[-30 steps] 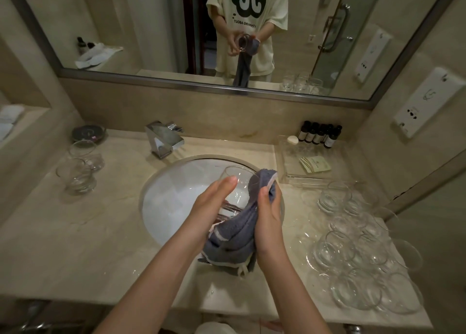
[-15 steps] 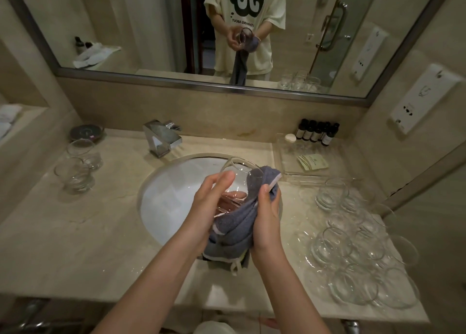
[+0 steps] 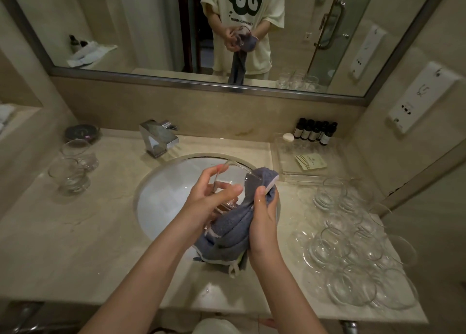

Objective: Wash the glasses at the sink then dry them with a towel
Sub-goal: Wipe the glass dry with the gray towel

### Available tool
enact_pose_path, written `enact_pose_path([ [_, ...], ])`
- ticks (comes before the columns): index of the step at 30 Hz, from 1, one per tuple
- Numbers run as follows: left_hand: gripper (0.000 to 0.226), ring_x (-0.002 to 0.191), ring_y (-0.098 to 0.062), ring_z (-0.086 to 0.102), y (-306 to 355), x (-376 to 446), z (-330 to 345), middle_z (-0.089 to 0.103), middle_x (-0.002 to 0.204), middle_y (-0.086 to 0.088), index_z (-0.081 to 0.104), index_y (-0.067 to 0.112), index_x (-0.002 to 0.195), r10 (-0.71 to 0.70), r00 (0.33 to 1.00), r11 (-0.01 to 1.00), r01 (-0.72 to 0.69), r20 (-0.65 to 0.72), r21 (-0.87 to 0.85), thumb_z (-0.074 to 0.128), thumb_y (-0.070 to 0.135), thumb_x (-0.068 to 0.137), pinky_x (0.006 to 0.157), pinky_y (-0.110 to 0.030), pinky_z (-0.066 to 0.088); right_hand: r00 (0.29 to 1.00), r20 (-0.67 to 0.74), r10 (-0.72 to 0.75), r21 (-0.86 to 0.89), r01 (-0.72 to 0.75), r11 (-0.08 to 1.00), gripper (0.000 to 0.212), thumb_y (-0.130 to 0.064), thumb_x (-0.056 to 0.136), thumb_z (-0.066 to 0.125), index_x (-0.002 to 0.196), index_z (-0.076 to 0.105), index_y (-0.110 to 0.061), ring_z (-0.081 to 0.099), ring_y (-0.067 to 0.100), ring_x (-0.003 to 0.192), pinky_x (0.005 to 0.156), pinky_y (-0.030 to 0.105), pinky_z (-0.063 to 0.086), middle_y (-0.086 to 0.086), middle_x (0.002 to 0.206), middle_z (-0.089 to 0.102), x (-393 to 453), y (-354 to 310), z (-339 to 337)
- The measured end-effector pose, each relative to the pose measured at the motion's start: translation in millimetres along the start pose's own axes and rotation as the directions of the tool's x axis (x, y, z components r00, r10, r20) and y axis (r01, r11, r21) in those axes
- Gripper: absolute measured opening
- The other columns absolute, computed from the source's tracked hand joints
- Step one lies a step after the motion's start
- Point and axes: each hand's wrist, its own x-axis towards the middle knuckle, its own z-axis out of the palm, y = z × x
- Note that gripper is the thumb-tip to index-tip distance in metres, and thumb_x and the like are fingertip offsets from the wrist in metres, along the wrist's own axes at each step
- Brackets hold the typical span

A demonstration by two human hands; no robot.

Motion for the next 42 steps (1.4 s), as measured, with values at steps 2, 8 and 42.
enact_pose_path([
  [2, 0.064, 0.085, -0.018, 0.069, 2.3, 3.1, -2.1, 0.058, 0.108, -0.011, 0.058, 0.034, 0.122, -0.011, 0.999, 0.999, 0.013, 0.040, -0.052, 0.083, 0.042, 0.063, 0.078, -0.038, 0.053, 1.000, -0.001, -0.002, 0.002, 0.002, 1.000, 0.075, -0.066, 0.078, 0.051, 0.144, 0.034, -0.035, 0.052, 0.018, 0.127, 0.109, 0.047, 0.040, 0.000, 0.139, 0.053, 1.5, -0.1, -2.8],
  [8, 0.061, 0.073, -0.021, 0.069, 5.0, 9.5, -20.0, 0.069, 0.104, -0.011, 0.058, 0.025, 0.115, -0.051, 0.998, 0.991, 0.054, 0.027, -0.121, 0.089, 0.037, 0.063, 0.054, -0.027, 0.052, 0.953, 0.035, -0.302, -0.190, 0.303, 0.934, 0.038, -0.039, 0.085, 0.063, 0.119, 0.046, -0.043, 0.053, -0.005, 0.116, 0.097, 0.015, 0.041, -0.023, 0.124, 0.054, 3.9, -17.6, -21.9],
  [42, 0.032, 0.068, -0.015, 0.068, 31.6, 14.3, -116.5, 0.068, 0.086, 0.001, 0.066, 0.024, 0.095, -0.220, 0.961, 0.974, 0.227, -0.170, 0.023, 0.057, 0.054, 0.087, 0.055, -0.026, 0.052, 0.815, 0.569, -0.111, -0.517, 0.459, 0.723, 0.052, -0.030, 0.085, 0.067, 0.134, 0.050, -0.041, 0.046, -0.003, 0.128, 0.107, 0.024, 0.039, -0.013, 0.139, 0.054, -14.9, 11.1, 83.2],
])
